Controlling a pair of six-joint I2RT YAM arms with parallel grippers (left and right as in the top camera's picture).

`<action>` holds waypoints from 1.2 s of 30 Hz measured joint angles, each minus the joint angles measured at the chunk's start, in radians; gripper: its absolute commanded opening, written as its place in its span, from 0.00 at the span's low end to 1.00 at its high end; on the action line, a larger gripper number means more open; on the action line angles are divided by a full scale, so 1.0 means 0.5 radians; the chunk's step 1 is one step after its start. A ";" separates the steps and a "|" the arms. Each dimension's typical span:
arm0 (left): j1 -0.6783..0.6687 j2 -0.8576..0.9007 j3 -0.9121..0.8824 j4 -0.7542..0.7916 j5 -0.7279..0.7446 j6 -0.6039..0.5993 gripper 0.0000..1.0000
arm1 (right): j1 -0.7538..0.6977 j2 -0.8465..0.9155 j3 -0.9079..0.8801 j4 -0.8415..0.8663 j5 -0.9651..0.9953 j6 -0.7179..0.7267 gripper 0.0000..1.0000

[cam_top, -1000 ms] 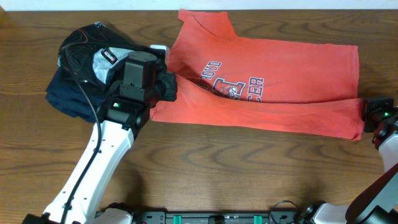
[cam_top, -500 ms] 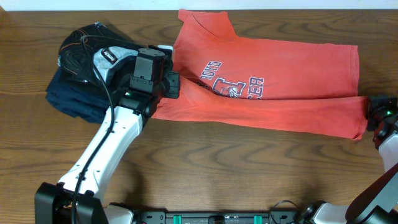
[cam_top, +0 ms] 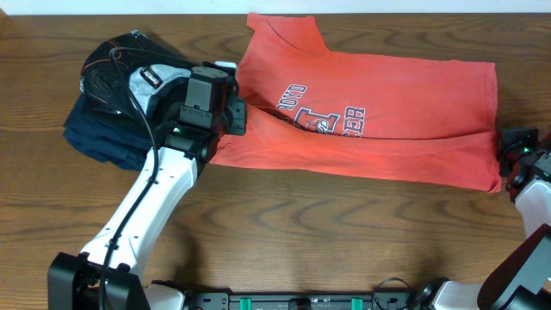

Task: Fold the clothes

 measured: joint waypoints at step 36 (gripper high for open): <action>0.069 0.000 0.000 -0.010 -0.040 0.000 0.06 | -0.104 0.000 0.008 -0.185 0.201 -0.146 0.07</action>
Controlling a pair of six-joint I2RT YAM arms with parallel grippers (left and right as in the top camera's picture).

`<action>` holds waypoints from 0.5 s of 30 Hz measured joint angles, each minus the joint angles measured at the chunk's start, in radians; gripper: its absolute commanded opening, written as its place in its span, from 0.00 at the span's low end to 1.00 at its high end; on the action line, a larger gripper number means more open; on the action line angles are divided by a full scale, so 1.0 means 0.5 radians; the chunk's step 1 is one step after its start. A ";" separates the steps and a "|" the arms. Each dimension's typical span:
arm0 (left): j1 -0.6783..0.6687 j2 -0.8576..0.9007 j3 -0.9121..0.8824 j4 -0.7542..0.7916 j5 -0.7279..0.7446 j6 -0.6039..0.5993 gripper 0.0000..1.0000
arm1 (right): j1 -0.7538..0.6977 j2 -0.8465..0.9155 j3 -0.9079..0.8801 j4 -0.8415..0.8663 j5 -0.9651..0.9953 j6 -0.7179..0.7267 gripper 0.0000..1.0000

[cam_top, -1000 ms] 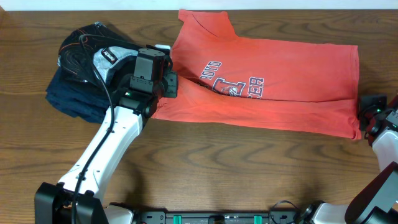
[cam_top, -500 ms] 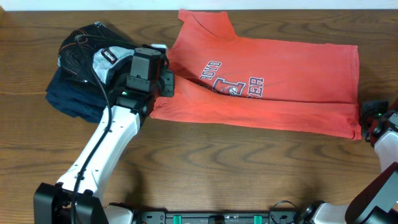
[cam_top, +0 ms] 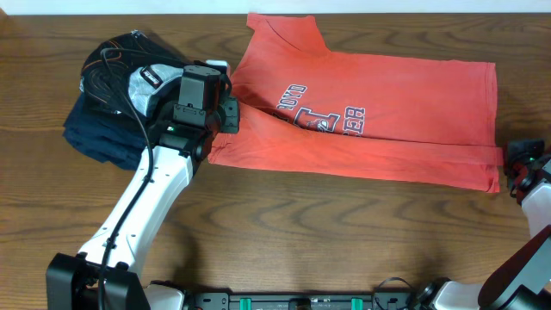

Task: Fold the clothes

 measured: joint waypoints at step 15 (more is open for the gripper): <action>0.000 0.000 0.000 0.050 -0.024 0.007 0.15 | 0.000 0.000 0.019 -0.143 -0.299 -0.402 0.44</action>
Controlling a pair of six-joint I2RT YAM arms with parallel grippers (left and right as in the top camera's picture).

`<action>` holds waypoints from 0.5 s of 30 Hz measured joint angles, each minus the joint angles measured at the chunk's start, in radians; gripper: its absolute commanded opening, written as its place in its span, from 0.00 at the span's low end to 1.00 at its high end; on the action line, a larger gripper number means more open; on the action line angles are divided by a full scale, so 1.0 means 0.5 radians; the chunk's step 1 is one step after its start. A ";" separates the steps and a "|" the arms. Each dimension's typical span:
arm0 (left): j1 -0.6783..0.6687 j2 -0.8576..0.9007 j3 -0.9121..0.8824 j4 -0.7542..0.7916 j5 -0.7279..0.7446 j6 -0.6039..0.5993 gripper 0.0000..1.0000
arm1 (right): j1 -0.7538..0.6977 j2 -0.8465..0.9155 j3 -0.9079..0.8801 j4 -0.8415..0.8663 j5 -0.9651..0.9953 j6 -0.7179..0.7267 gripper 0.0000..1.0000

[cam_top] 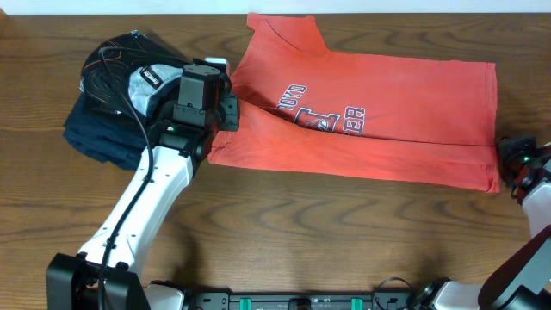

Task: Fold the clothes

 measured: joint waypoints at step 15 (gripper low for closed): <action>0.000 0.000 0.004 -0.307 0.004 0.024 0.53 | 0.000 0.000 0.002 -0.478 -0.200 -0.380 0.45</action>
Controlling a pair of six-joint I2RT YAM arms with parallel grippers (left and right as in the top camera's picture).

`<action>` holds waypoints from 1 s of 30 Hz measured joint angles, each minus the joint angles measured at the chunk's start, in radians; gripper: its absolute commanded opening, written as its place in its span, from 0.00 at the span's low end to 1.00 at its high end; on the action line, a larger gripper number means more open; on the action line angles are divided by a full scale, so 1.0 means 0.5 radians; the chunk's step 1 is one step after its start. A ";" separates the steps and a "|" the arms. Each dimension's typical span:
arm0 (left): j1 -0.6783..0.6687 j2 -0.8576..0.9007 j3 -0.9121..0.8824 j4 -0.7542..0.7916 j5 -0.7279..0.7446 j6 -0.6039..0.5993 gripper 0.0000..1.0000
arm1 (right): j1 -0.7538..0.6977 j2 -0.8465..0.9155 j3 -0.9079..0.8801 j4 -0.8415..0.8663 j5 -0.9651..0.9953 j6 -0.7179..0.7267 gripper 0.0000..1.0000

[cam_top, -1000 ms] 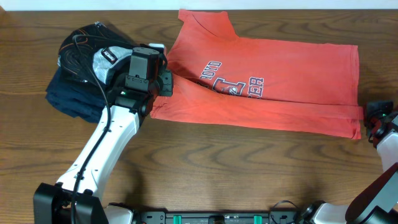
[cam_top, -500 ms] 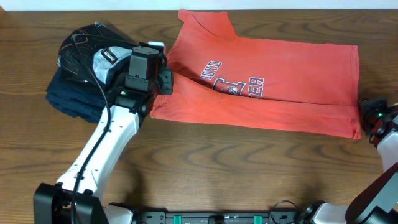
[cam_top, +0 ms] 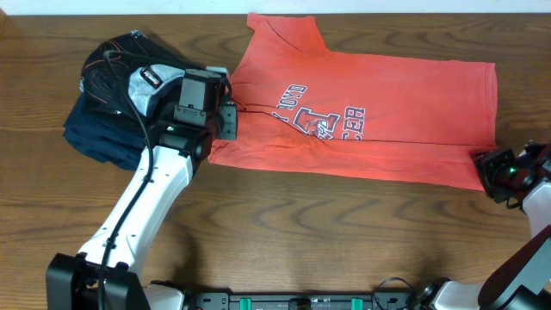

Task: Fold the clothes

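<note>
An orange-red T-shirt (cam_top: 387, 103) with a printed chest logo lies spread across the far half of the wooden table, its bottom part folded up along a crease. At the shirt's left edge, beside the logo, my left gripper (cam_top: 229, 118) pinches the fabric, and tension creases run from it into the cloth. My right gripper (cam_top: 487, 169) sits over the shirt's near right corner and covers it; its jaws look closed on the hem there.
A pile of dark blue clothes (cam_top: 99, 133) with a black and grey garment (cam_top: 129, 73) on top lies at the far left, right behind my left arm. Bare wooden table (cam_top: 344, 232) runs along the near side.
My right gripper has moved left and slightly nearer, from just off the shirt's right edge onto its near right corner. New creases have appeared by the left gripper, which has barely shifted.
First my left gripper lay over the shirt's left edge and the right one stood off the right hem. Then the left one sat slightly further left, with the right still beside the hem. Now the right gripper covers the near right corner.
</note>
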 measured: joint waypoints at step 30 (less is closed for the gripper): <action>0.000 0.572 -0.207 -0.129 0.146 -0.048 0.64 | -0.048 0.002 -0.113 -0.013 0.588 -0.047 0.57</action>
